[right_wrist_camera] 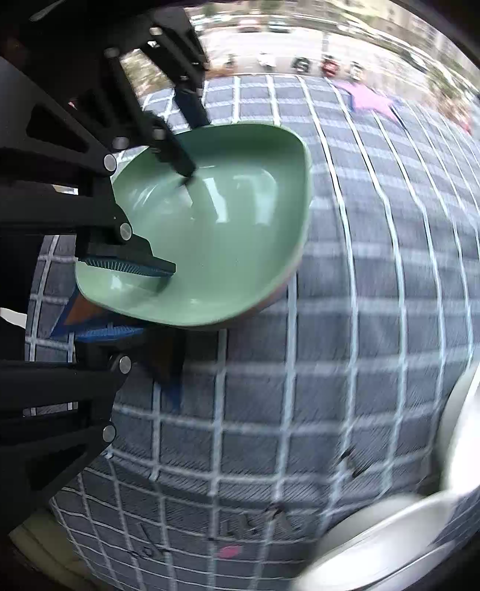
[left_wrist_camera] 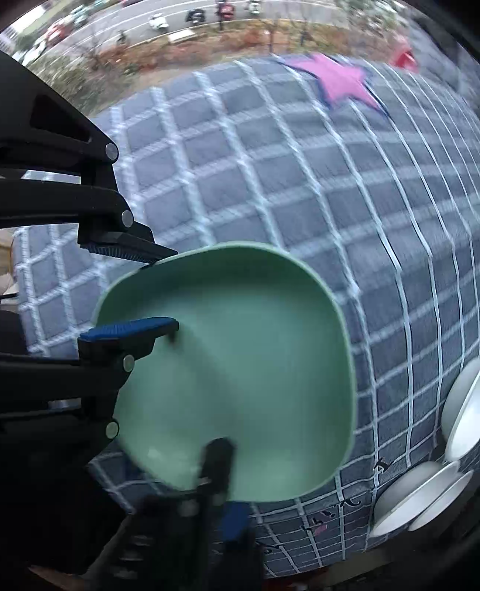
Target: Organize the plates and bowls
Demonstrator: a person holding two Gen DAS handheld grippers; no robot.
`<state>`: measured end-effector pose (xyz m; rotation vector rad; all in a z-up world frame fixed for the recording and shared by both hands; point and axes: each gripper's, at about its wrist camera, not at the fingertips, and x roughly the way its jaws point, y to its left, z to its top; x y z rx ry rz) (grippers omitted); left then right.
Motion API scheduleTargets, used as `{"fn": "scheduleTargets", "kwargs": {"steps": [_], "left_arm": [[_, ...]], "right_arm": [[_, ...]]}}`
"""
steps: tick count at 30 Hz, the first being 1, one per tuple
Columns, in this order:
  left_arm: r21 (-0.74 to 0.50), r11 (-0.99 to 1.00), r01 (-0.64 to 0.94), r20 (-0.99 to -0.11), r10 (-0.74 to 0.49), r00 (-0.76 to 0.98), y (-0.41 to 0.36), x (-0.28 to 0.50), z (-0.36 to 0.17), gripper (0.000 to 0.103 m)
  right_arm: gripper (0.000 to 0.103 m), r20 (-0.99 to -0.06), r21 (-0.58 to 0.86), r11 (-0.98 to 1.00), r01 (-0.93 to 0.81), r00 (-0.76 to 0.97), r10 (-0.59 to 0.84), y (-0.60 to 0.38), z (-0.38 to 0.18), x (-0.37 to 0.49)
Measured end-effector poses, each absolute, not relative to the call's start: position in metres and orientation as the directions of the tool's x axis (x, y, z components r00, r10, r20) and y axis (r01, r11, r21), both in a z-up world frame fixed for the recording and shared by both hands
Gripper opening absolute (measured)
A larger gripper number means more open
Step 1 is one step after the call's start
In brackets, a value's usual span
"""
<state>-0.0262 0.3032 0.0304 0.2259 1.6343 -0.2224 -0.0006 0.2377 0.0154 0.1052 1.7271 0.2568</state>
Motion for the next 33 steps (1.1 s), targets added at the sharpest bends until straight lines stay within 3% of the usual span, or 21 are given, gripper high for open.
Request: {"fn": "scheduleTargets", "kwargs": {"steps": [7, 9, 10, 11, 13, 15, 18, 19, 20, 21, 22, 27, 31, 33], "left_arm": [[0.022, 1.000, 0.018, -0.996, 0.023, -0.081, 0.380, -0.033, 0.033, 0.033], [0.011, 1.000, -0.009, -0.995, 0.010, -0.099, 0.392, -0.026, 0.024, 0.036], [0.012, 1.000, 0.001, -0.994, 0.012, -0.109, 0.389, -0.026, 0.021, 0.036], [0.035, 0.999, 0.021, -0.993, 0.037, -0.112, 0.386, -0.025, 0.021, 0.037], [0.100, 0.994, 0.046, -0.993, 0.103, -0.063, 0.392, -0.011, 0.037, 0.041], [0.089, 0.996, 0.007, -0.996, 0.089, -0.022, 0.391, -0.008, 0.058, 0.049], [0.025, 0.999, -0.029, -1.000, 0.025, 0.008, 0.378, -0.016, 0.084, 0.050], [-0.004, 1.000, -0.020, -1.000, -0.004, 0.021, 0.368, -0.018, 0.093, 0.051], [-0.034, 0.999, 0.010, -0.999, -0.035, 0.037, 0.352, -0.019, 0.104, 0.059], [-0.049, 0.998, 0.045, -0.997, -0.051, 0.050, 0.326, -0.023, 0.112, 0.073], [-0.062, 0.994, 0.088, -0.996, -0.068, 0.065, 0.308, -0.023, 0.118, 0.080], [-0.109, 0.949, 0.297, -0.987, -0.139, 0.083, 0.234, -0.007, 0.131, 0.083], [-0.216, 0.942, 0.257, -0.970, -0.237, 0.053, 0.200, 0.026, 0.128, 0.083], [-0.211, 0.955, 0.208, -0.973, -0.226, 0.050, 0.188, 0.048, 0.126, 0.083]], "right_arm": [[0.028, -0.961, 0.243, 0.925, -0.290, -0.198, 0.191, 0.329, 0.026, 0.009], [0.035, -0.960, 0.233, 0.916, -0.326, -0.228, 0.163, 0.349, 0.020, 0.009], [0.049, -0.959, 0.229, 0.912, -0.341, -0.242, 0.150, 0.356, 0.018, 0.009], [0.056, -0.961, 0.222, 0.910, -0.350, -0.235, 0.144, 0.358, 0.019, 0.008], [0.056, -0.973, 0.195, 0.908, -0.371, -0.190, 0.131, 0.354, 0.031, 0.007], [0.056, -0.978, 0.180, 0.914, -0.364, -0.165, 0.127, 0.340, 0.045, 0.006], [0.056, -0.981, 0.175, 0.930, -0.324, -0.134, 0.138, 0.302, 0.066, 0.006], [0.068, -0.985, 0.159, 0.936, -0.315, -0.119, 0.127, 0.288, 0.072, 0.000], [0.086, -0.989, 0.133, 0.943, -0.305, -0.100, 0.107, 0.272, 0.075, 0.001], [0.090, -0.996, 0.085, 0.952, -0.292, -0.060, 0.071, 0.253, 0.083, -0.004], [0.090, -0.998, 0.057, 0.957, -0.283, -0.036, 0.049, 0.236, 0.085, -0.008], [0.090, -0.999, 0.032, 0.997, -0.069, -0.015, 0.031, 0.139, 0.104, 0.011], [0.090, -0.992, 0.126, 0.969, 0.211, 0.018, 0.125, 0.062, 0.105, 0.018], [0.090, -0.986, 0.168, 0.927, 0.336, 0.052, 0.160, 0.021, 0.099, 0.025]]}}
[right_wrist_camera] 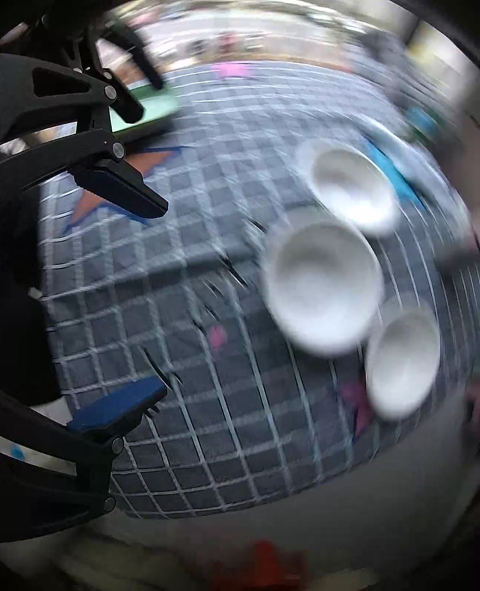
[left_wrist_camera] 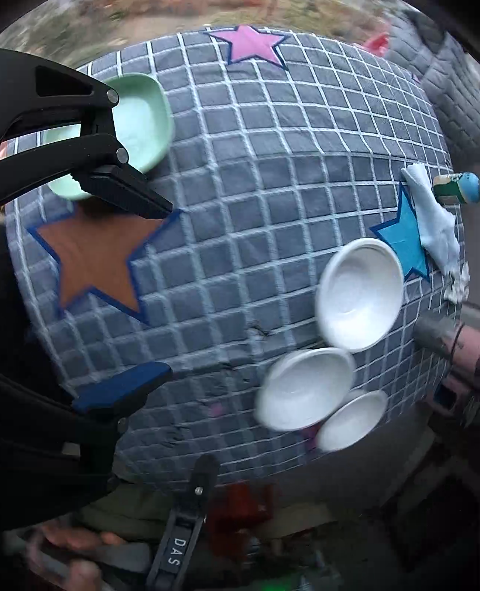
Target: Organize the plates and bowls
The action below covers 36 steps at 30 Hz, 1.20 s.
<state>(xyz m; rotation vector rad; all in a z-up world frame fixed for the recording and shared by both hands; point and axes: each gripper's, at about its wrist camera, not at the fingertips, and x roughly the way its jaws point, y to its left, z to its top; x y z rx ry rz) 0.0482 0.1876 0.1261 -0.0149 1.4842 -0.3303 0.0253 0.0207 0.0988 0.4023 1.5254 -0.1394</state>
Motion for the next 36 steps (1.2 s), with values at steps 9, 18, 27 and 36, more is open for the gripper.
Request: {"fn": "scheduleTargets", "kwargs": {"steps": [9, 18, 27, 36], "left_arm": [[-0.115, 0.992, 0.060, -0.992, -0.117, 0.034, 0.179, 0.048, 0.126, 0.083], [-0.054, 0.995, -0.079, -0.998, -0.053, 0.017, 0.175, 0.122, 0.088, 0.083], [-0.053, 0.982, -0.183, -0.999, -0.054, 0.003, 0.154, 0.180, 0.044, 0.083], [-0.084, 0.956, -0.280, -0.996, -0.089, -0.006, 0.160, 0.187, 0.018, 0.030]], "right_arm": [[0.090, -0.976, 0.213, 0.875, 0.435, 0.065, 0.206, -0.037, 0.040, 0.110], [0.013, -0.945, 0.307, 0.895, 0.322, -0.005, 0.326, -0.021, -0.004, 0.137], [0.013, -0.822, 0.462, 0.865, 0.193, -0.273, 0.500, -0.026, -0.021, 0.051], [0.089, -0.858, 0.471, 0.828, 0.305, -0.060, 0.510, -0.102, 0.028, 0.061]]}}
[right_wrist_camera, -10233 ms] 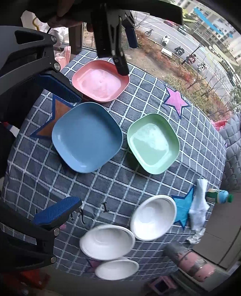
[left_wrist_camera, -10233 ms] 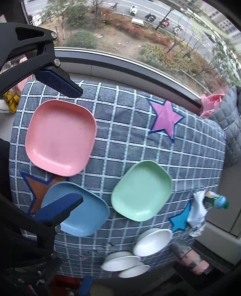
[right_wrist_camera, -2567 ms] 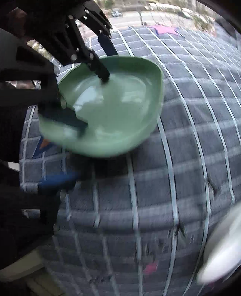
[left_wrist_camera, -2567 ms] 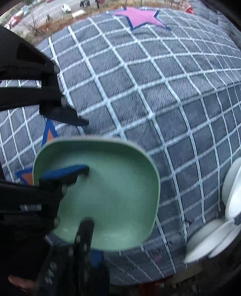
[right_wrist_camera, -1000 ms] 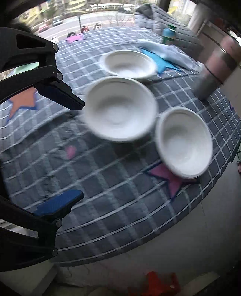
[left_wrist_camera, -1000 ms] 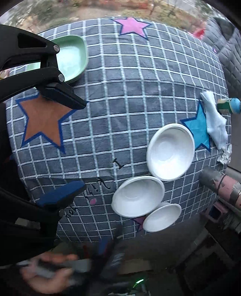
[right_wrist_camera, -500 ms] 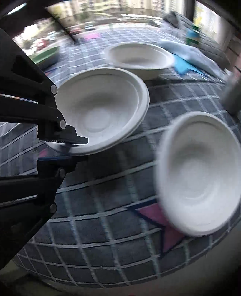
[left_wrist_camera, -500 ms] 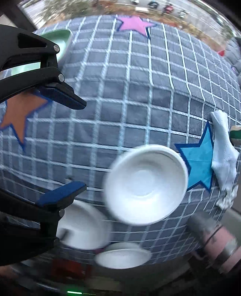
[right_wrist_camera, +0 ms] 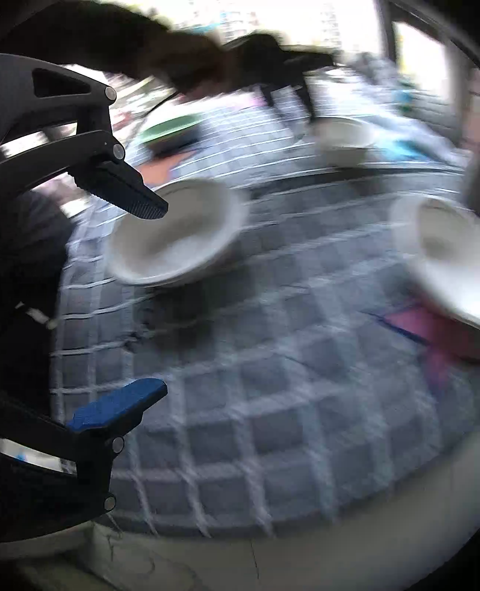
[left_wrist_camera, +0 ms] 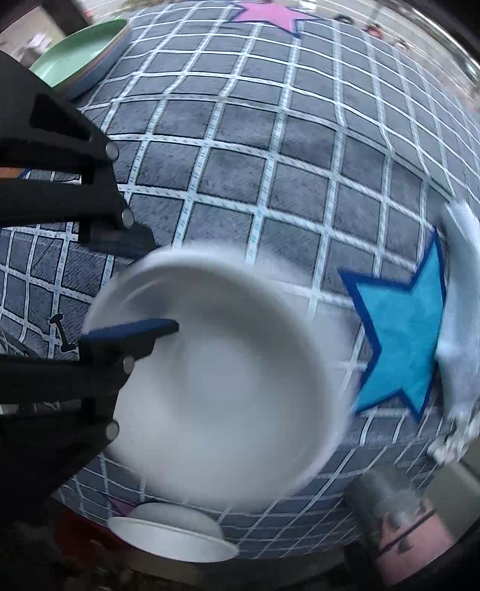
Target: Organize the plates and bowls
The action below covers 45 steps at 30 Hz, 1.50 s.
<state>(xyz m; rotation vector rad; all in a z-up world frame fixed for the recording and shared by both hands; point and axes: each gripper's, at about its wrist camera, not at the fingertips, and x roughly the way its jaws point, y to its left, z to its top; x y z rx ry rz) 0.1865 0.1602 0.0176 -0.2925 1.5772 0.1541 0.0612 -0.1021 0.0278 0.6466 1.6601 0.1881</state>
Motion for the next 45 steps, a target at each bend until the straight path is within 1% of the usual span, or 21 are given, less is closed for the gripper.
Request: {"fn": "scheduleTargets", "kwargs": {"steps": [4, 6, 10, 13, 15, 16, 17, 19, 22, 27, 28, 30, 31, 32, 33, 34, 35, 36, 41, 43, 45], "left_arm": [[-0.109, 0.951, -0.290, -0.994, -0.111, 0.012, 0.169, 0.173, 0.026, 0.025], [-0.119, 0.947, -0.299, -0.992, -0.122, 0.010, 0.173, 0.154, 0.033, 0.023], [-0.120, 0.935, -0.334, -0.990, -0.136, -0.026, 0.188, 0.106, 0.034, 0.021], [-0.149, 0.905, -0.398, -0.979, -0.192, -0.071, 0.208, 0.053, 0.028, 0.021], [-0.160, 0.877, -0.452, -0.971, -0.223, -0.089, 0.222, 0.021, 0.025, 0.021], [-0.169, 0.862, -0.479, -0.967, -0.239, -0.089, 0.229, 0.006, 0.024, 0.021], [-0.178, 0.850, -0.497, -0.964, -0.251, -0.085, 0.234, -0.005, 0.023, 0.021], [-0.202, 0.830, -0.520, -0.957, -0.281, -0.077, 0.239, -0.025, 0.022, 0.022], [-0.231, 0.829, -0.510, -0.952, -0.301, -0.058, 0.239, -0.037, 0.025, 0.022], [-0.245, 0.849, -0.469, -0.955, -0.295, -0.036, 0.228, -0.019, 0.030, 0.037], [-0.245, 0.853, -0.461, -0.956, -0.291, -0.030, 0.228, -0.011, 0.032, 0.039], [-0.242, 0.859, -0.451, -0.960, -0.279, -0.017, 0.228, 0.001, 0.035, 0.057], [-0.241, 0.861, -0.448, -0.961, -0.275, -0.012, 0.228, 0.005, 0.037, 0.059], [-0.234, 0.868, -0.438, -0.965, -0.263, -0.006, 0.227, 0.008, 0.041, 0.064], [-0.223, 0.876, -0.428, -0.968, -0.251, -0.009, 0.225, 0.011, 0.045, 0.069], [-0.214, 0.883, -0.417, -0.970, -0.241, -0.012, 0.223, 0.013, 0.049, 0.071], [-0.206, 0.892, -0.402, -0.973, -0.230, -0.013, 0.222, 0.010, 0.054, 0.072], [-0.203, 0.897, -0.391, -0.974, -0.226, -0.014, 0.216, 0.014, 0.057, 0.073], [-0.187, 0.932, -0.311, -0.980, -0.198, -0.005, 0.187, -0.013, 0.076, 0.073], [-0.147, 0.965, -0.215, -0.989, -0.147, 0.015, 0.176, -0.023, 0.091, 0.073], [-0.071, 0.994, -0.083, -0.997, -0.068, 0.039, 0.158, -0.029, 0.103, 0.075]], "right_arm": [[0.089, -0.895, 0.439, 0.817, 0.373, 0.107, 0.432, -0.140, 0.042, 0.110], [0.089, -0.903, 0.426, 0.797, 0.429, 0.146, 0.403, -0.152, 0.037, 0.139], [0.089, -0.919, 0.394, 0.803, 0.447, 0.165, 0.359, -0.153, 0.025, 0.186], [0.089, -0.936, 0.351, 0.826, 0.441, 0.145, 0.320, -0.142, 0.012, 0.207], [0.078, -0.942, 0.333, 0.826, 0.454, 0.127, 0.310, -0.141, 0.001, 0.213], [0.062, -0.942, 0.330, 0.825, 0.458, 0.107, 0.317, -0.141, -0.006, 0.214], [0.038, -0.939, 0.334, 0.824, 0.457, 0.085, 0.333, -0.143, -0.011, 0.213], [0.017, -0.933, 0.339, 0.831, 0.442, 0.043, 0.358, -0.136, -0.024, 0.214], [0.013, -0.922, 0.372, 0.828, 0.420, 0.065, 0.381, -0.133, -0.021, 0.207], [0.012, -0.889, 0.423, 0.832, 0.358, -0.016, 0.458, -0.117, -0.019, 0.170], [0.012, -0.877, 0.433, 0.831, 0.348, -0.048, 0.477, -0.112, -0.021, 0.158], [0.012, -0.861, 0.444, 0.825, 0.348, -0.087, 0.500, -0.106, -0.024, 0.141], [0.013, -0.848, 0.462, 0.816, 0.348, -0.096, 0.521, -0.104, -0.024, 0.132], [0.018, -0.845, 0.470, 0.814, 0.342, -0.093, 0.527, -0.104, -0.020, 0.126], [0.025, -0.850, 0.468, 0.817, 0.336, -0.083, 0.521, -0.104, -0.016, 0.122], [0.053, -0.855, 0.467, 0.819, 0.334, -0.065, 0.514, -0.107, -0.008, 0.117], [0.087, -0.858, 0.468, 0.817, 0.337, -0.049, 0.512, -0.112, -0.001, 0.110], [0.092, -0.861, 0.470, 0.815, 0.339, -0.027, 0.508, -0.116, 0.008, 0.103], [0.092, -0.875, 0.465, 0.842, 0.272, -0.001, 0.483, -0.125, 0.040, 0.069], [0.092, -0.915, 0.399, 0.898, 0.185, 0.018, 0.403, -0.114, 0.054, 0.065], [0.092, -0.960, 0.280, 0.959, 0.049, 0.040, 0.278, -0.096, 0.070, 0.053]]}}
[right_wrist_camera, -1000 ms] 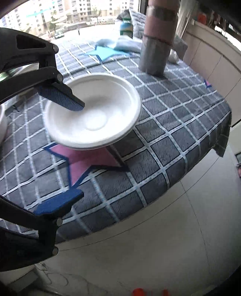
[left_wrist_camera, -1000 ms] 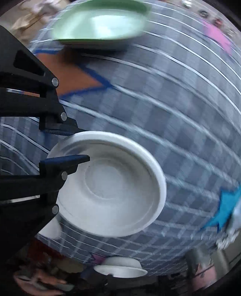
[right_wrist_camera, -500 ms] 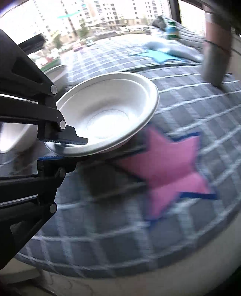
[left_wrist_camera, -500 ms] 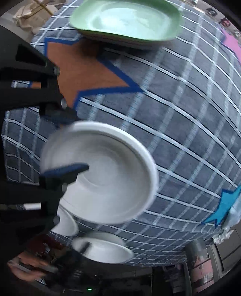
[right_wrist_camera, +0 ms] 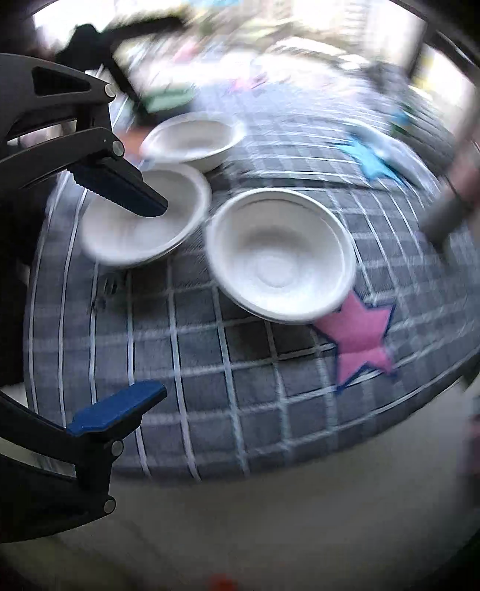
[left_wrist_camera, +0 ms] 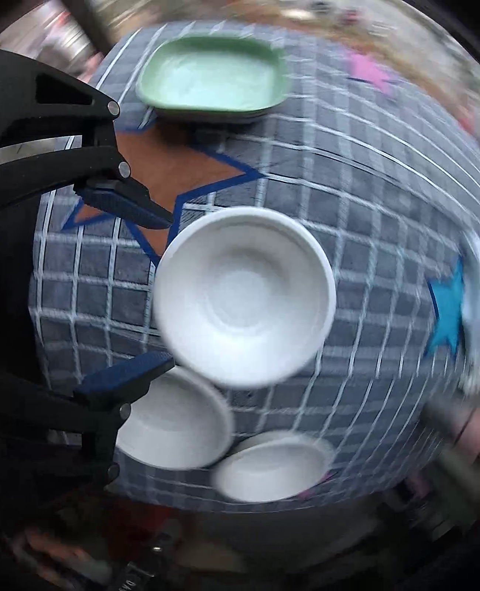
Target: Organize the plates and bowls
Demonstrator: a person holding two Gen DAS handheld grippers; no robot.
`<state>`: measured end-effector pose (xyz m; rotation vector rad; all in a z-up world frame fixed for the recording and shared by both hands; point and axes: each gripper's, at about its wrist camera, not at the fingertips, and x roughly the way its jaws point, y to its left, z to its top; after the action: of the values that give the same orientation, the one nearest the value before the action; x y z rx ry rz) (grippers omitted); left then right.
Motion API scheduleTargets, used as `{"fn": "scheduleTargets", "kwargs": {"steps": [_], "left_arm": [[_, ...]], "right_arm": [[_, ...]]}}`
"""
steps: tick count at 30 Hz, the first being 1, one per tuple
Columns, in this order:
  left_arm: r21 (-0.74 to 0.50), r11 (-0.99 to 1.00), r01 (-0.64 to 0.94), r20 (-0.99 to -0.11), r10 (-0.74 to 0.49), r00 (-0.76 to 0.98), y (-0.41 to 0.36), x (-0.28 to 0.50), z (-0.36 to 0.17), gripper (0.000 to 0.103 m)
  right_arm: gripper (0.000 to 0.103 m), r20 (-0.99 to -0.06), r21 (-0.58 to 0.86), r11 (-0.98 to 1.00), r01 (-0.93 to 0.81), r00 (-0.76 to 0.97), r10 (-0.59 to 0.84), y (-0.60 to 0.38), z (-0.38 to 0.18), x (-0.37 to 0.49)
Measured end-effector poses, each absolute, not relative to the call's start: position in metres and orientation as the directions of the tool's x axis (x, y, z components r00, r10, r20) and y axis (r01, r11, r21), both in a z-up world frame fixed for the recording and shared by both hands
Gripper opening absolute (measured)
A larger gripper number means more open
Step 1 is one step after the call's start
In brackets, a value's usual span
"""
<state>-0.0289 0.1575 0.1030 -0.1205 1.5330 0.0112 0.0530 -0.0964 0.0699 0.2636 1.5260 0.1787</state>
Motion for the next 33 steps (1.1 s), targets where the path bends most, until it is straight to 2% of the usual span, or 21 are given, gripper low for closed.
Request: {"fn": "scheduleTargets", "kwargs": {"steps": [3, 6, 9, 10, 11, 14, 20, 24, 28, 33], "left_arm": [[0.044, 0.994, 0.102, -0.997, 0.037, 0.067, 0.131, -0.025, 0.109, 0.079], [0.061, 0.980, 0.189, -0.994, 0.043, 0.098, 0.117, -0.024, 0.113, 0.079], [0.032, 0.971, 0.236, -0.993, 0.004, 0.121, 0.118, -0.020, 0.120, 0.086], [0.027, 0.968, 0.248, -0.994, -0.001, 0.113, 0.118, -0.016, 0.118, 0.087], [0.022, 0.965, 0.263, -0.995, -0.005, 0.102, 0.121, -0.018, 0.117, 0.087], [-0.006, 0.946, 0.324, -0.998, -0.027, 0.062, 0.117, -0.024, 0.111, 0.087], [-0.107, 0.924, 0.368, -0.992, -0.125, 0.026, 0.121, -0.037, 0.104, 0.087], [-0.109, 0.915, 0.388, -0.990, -0.134, 0.038, 0.118, -0.045, 0.105, 0.087], [-0.064, 0.915, 0.399, -0.992, -0.104, 0.078, 0.113, -0.043, 0.110, 0.087], [0.038, 0.929, 0.367, -0.989, -0.017, 0.144, 0.110, -0.030, 0.121, 0.087]], "right_arm": [[0.092, -0.991, 0.127, 0.986, -0.108, 0.021, 0.130, -0.067, 0.085, 0.034], [0.092, -0.999, 0.036, 0.990, -0.138, 0.033, 0.041, -0.054, 0.100, 0.018], [0.092, -0.985, 0.083, 0.995, -0.054, 0.149, 0.091, -0.060, 0.118, 0.009], [0.098, -0.980, 0.110, 0.993, -0.035, 0.163, 0.114, -0.058, 0.115, 0.011], [0.102, -0.981, 0.124, 0.992, -0.017, 0.148, 0.125, -0.057, 0.110, 0.012], [0.102, -0.995, 0.079, 0.997, 0.024, 0.062, 0.077, -0.049, 0.097, 0.010], [0.102, -0.998, 0.010, 1.000, -0.008, 0.055, 0.011, -0.026, 0.103, -0.019], [0.102, -0.997, -0.024, 1.000, -0.014, 0.068, -0.023, -0.016, 0.108, -0.037], [0.102, -0.995, -0.038, 0.999, -0.012, 0.095, -0.036, -0.019, 0.113, -0.042], [0.102, -0.996, 0.007, 0.997, -0.075, 0.093, 0.014, -0.022, 0.111, -0.025]]}}
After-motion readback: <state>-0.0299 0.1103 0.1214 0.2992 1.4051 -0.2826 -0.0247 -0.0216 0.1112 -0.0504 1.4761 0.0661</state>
